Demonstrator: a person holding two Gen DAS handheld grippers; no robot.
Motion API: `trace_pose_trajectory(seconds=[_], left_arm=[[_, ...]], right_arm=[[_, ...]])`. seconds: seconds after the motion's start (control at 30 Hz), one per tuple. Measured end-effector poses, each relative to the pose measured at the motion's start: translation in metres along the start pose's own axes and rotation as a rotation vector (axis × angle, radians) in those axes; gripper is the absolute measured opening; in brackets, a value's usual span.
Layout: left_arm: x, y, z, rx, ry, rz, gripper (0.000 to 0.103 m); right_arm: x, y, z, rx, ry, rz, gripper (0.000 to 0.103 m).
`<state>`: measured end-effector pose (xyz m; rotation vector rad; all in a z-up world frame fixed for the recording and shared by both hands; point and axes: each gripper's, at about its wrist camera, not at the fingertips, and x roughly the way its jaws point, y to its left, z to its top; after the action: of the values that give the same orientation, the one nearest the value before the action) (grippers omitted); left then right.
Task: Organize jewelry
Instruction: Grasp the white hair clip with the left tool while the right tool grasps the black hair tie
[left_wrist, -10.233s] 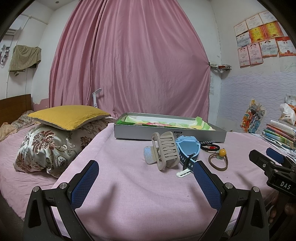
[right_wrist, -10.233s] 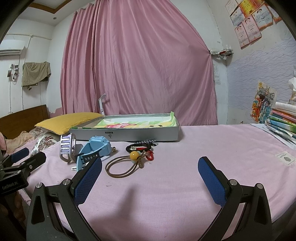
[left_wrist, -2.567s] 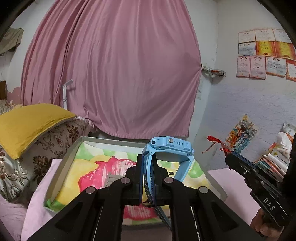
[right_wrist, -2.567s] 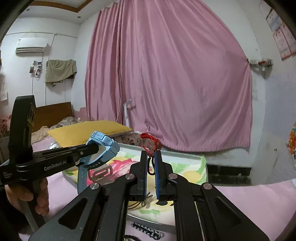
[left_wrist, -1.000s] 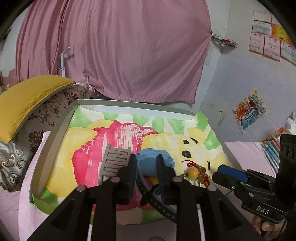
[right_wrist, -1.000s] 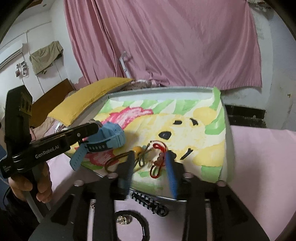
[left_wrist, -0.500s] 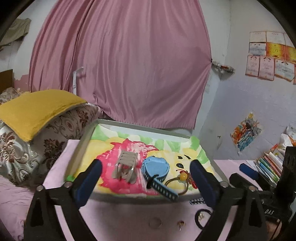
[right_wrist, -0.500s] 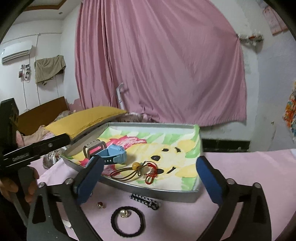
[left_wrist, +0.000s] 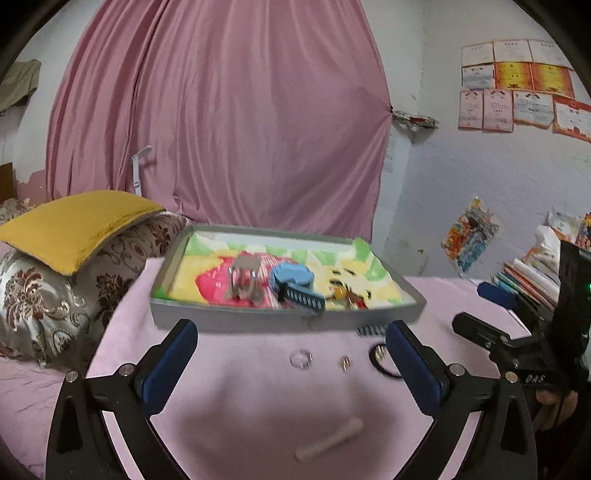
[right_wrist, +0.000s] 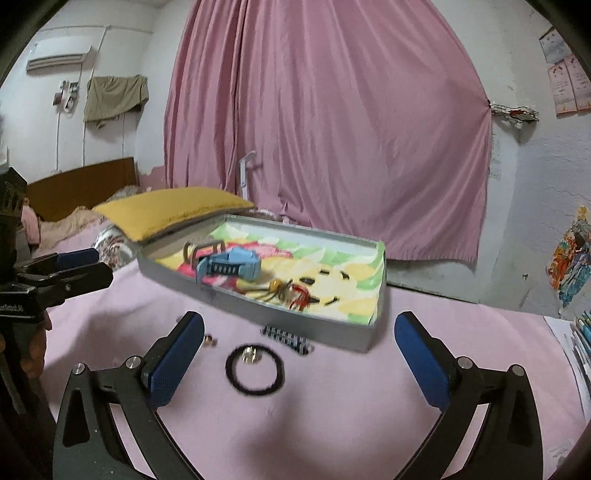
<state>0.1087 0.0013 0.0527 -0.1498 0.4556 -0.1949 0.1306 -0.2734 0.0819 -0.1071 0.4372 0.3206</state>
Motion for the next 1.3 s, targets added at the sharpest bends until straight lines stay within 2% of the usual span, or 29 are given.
trace_pose_trajectory(seconds=[0.13, 0.43, 0.5, 0.53, 0.57, 0.67, 0.83, 0.93, 1.17, 1.3], left_arm=[[-0.004, -0.001, -0.012, 0.012, 0.037, -0.006, 0.102], [0.005, -0.009, -0.034, 0.04, 0.196, -0.075, 0.101], [0.01, -0.011, -0.038, 0.054, 0.234, -0.087, 0.093], [0.011, -0.012, -0.039, 0.06, 0.246, -0.089, 0.087], [0.014, -0.013, -0.041, 0.07, 0.267, -0.092, 0.082], [0.022, -0.016, -0.046, 0.092, 0.319, -0.107, 0.07], [0.029, -0.02, -0.049, 0.12, 0.372, -0.135, 0.06], [0.03, -0.022, -0.048, 0.144, 0.39, -0.138, 0.051], [0.036, -0.036, -0.047, 0.229, 0.416, -0.106, 0.033], [0.039, -0.042, -0.045, 0.272, 0.429, -0.097, 0.023]], right_arm=[[-0.001, 0.001, -0.004, -0.014, 0.051, 0.04, 0.101], [0.022, -0.005, -0.02, 0.011, 0.253, 0.146, 0.1], [0.032, -0.003, -0.024, 0.014, 0.292, 0.153, 0.09], [0.035, -0.004, -0.026, 0.016, 0.314, 0.159, 0.078], [0.039, -0.004, -0.028, 0.022, 0.336, 0.169, 0.07], [0.05, -0.005, -0.031, 0.047, 0.386, 0.194, 0.062], [0.062, -0.004, -0.032, 0.071, 0.444, 0.235, 0.053], [0.07, -0.002, -0.029, 0.062, 0.453, 0.225, 0.048], [0.082, 0.003, -0.021, 0.024, 0.467, 0.205, 0.031], [0.088, 0.003, -0.018, 0.005, 0.464, 0.197, 0.026]])
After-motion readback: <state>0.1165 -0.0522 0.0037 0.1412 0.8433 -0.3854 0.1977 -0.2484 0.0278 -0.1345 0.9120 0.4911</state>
